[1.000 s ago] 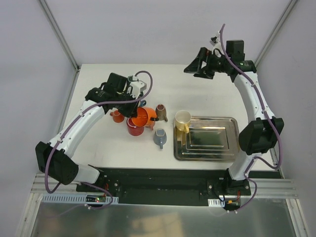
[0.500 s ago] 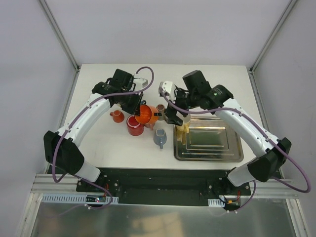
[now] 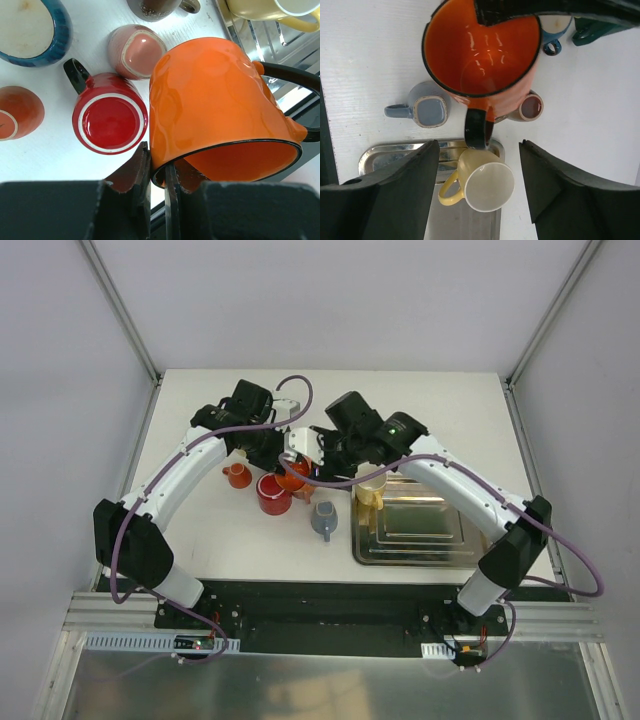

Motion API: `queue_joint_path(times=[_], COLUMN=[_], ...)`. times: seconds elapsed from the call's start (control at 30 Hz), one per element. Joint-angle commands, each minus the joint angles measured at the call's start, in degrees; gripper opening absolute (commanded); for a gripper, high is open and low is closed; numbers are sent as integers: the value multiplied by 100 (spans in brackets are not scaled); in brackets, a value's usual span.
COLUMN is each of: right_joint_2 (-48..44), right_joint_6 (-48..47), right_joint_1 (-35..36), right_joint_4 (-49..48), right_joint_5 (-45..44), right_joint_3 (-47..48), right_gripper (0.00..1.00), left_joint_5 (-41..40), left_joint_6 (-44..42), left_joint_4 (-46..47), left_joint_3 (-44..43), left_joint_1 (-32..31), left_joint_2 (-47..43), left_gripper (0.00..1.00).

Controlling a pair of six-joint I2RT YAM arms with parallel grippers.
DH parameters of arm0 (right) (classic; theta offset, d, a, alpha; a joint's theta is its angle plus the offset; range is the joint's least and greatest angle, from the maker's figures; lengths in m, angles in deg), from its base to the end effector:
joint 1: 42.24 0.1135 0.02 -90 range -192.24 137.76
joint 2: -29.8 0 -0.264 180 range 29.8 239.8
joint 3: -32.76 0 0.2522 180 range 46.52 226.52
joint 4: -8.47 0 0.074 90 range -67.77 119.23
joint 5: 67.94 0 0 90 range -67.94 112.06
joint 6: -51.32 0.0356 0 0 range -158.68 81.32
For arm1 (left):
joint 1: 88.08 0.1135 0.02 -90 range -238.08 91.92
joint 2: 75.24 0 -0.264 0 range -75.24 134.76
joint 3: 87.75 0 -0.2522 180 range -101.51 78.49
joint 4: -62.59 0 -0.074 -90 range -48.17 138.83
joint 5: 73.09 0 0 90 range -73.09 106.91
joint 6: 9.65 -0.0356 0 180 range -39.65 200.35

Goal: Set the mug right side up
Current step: Turn over the cup at the center of the board.

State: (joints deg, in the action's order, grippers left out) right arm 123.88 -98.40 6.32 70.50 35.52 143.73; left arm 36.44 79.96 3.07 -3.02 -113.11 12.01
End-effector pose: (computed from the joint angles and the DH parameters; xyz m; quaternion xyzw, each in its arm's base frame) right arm 0.2299 0.2729 0.3731 -0.7702 0.5015 0.0710 0.3877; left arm 0.2886 -0.1479 0.3282 0.2593 0.8953 -0.2258 0.2833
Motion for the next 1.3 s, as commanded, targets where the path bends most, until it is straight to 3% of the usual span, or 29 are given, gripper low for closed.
queue_joint_path(times=[0.0, 0.17, 0.47, 0.57, 0.67, 0.77, 0.9, 1.0, 1.2, 1.23, 1.27], right_joint_2=[206, 435, 576, 629, 681, 752, 857, 875, 700, 638, 559], right_joint_6=[-461, -452, -698, -602, -540, -496, -461, -435, 145, 171, 206], right_joint_1=[312, 400, 427, 427, 427, 409, 374, 322, 102, 58, -21], right_joint_4=[236, -107, -265, -423, -529, -556, -582, -687, -995, -995, -1004], right_joint_5=[-281, -457, -747, -861, -932, -906, -871, -958, -994, -985, -976], right_joint_3=[202, 175, 9, -62, -114, -88, -27, -53, -44, -70, -114], right_gripper=[70, 63, 35, 35, 44, 44, 29, 2, 0, 0, 0], left_joint_5=[323, 394, 649, 745, 815, 850, 921, 886, 755, 606, 492], left_joint_6=[231, 240, 311, 346, 355, 381, 390, 399, 495, 547, 652], left_joint_4=[216, 243, 278, 357, 357, 375, 383, 401, 427, 427, 445], left_joint_3=[-277, -365, -321, -330, -356, -348, -339, -365, -794, -961, -1128], left_joint_1=[43, 43, 43, 43, 43, 51, 52, 60, 236, 341, 446], left_joint_2=[-111, -102, -146, -190, -173, -155, -155, -155, -15, 21, 56], left_gripper=[0, 0, 0, 0, 0, 0, 0, 0, 0, 15, 43])
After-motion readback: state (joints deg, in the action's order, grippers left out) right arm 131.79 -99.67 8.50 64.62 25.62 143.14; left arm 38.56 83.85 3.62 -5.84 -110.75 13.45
